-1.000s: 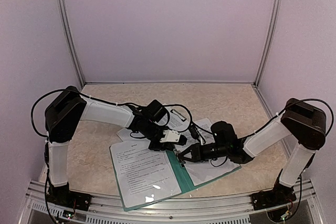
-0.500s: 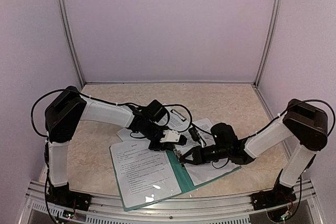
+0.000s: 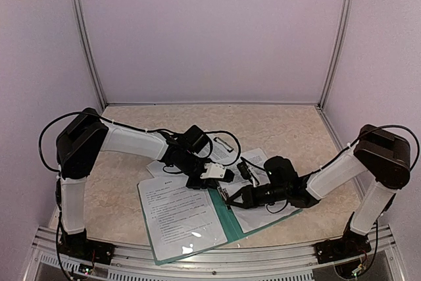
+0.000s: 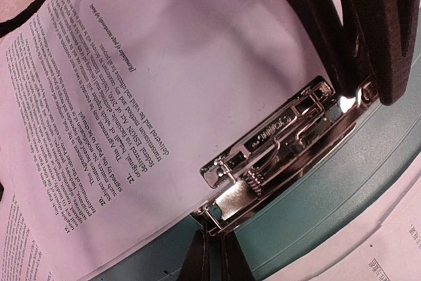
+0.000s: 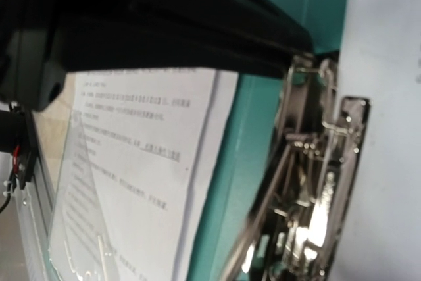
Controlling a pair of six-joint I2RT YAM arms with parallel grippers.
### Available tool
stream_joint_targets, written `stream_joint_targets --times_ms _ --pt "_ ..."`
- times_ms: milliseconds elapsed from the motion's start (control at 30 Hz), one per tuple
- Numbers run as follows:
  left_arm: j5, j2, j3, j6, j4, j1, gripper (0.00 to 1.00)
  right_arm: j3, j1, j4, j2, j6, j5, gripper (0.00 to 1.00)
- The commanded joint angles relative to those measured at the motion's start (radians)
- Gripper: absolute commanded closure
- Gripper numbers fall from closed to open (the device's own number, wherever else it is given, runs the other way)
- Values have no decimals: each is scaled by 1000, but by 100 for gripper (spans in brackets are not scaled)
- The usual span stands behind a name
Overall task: Put the files into the folder
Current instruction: Clamp the file at the center of the board.
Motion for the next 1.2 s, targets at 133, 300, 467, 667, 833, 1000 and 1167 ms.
stream_joint_targets --times_ms 133,300,467,667,833,1000,1167 --pt "-32 62 -24 -19 -99 -16 100 -32 23 -88 62 -22 50 100" --pt "-31 63 -23 -16 -100 -16 100 -32 27 -91 79 -23 57 100" --pt "-29 65 -22 -19 -100 -17 100 -26 28 -120 81 -42 73 100" --pt "-27 67 -20 -19 -103 -19 100 -9 28 -156 91 -69 90 100" --pt "-26 69 -18 -21 -105 -19 100 11 30 -205 93 -102 110 100" --pt "-28 70 -16 -23 -106 -18 100 25 34 -238 93 -122 118 100" --pt "-30 72 -14 -25 -109 -19 100 29 44 -264 90 -134 131 100"
